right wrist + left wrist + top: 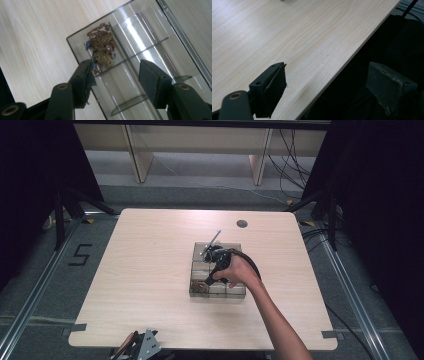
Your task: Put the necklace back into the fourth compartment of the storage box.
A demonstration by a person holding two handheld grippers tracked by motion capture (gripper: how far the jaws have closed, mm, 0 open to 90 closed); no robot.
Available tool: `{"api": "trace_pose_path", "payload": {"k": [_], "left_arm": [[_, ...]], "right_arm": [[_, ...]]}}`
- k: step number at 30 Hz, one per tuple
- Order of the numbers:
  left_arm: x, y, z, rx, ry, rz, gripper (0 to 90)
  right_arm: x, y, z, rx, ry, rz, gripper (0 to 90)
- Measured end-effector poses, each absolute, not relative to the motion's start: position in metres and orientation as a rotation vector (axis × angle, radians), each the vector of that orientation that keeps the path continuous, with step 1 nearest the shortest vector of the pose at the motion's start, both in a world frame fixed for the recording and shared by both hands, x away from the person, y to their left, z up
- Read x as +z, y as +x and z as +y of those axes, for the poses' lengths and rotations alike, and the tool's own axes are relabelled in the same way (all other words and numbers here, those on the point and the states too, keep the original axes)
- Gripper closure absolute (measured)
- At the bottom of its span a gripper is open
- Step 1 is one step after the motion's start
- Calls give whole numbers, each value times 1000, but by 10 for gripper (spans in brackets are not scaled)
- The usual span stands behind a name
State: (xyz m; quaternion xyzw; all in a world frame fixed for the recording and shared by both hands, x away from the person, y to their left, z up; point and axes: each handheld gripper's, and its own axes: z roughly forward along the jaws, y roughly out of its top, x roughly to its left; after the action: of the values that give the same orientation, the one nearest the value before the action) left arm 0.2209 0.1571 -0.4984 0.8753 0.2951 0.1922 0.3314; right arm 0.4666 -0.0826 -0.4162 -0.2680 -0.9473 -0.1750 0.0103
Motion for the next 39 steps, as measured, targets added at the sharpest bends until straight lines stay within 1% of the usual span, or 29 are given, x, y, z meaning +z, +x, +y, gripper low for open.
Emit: {"api": "trace_pose_path", "payload": {"k": [15, 20, 25, 36, 39], "left_arm": [[-499, 221, 157, 505, 2279, 772, 155], [-499, 221, 157, 504, 2279, 772, 156], [-498, 221, 158, 505, 2284, 779, 156], [-499, 221, 157, 507, 2292, 784, 156], [-499, 220, 156, 500, 2268, 806, 156]], "right_arm": [[-405, 455, -107, -620, -861, -2957, 439], [-403, 451, -115, -655, -845, -2969, 406], [-402, 441, -122, -719, -864, -2947, 349], [-400, 423, -141, -806, -887, -2926, 335], [-401, 419, -146, -820, -899, -2916, 334]]}}
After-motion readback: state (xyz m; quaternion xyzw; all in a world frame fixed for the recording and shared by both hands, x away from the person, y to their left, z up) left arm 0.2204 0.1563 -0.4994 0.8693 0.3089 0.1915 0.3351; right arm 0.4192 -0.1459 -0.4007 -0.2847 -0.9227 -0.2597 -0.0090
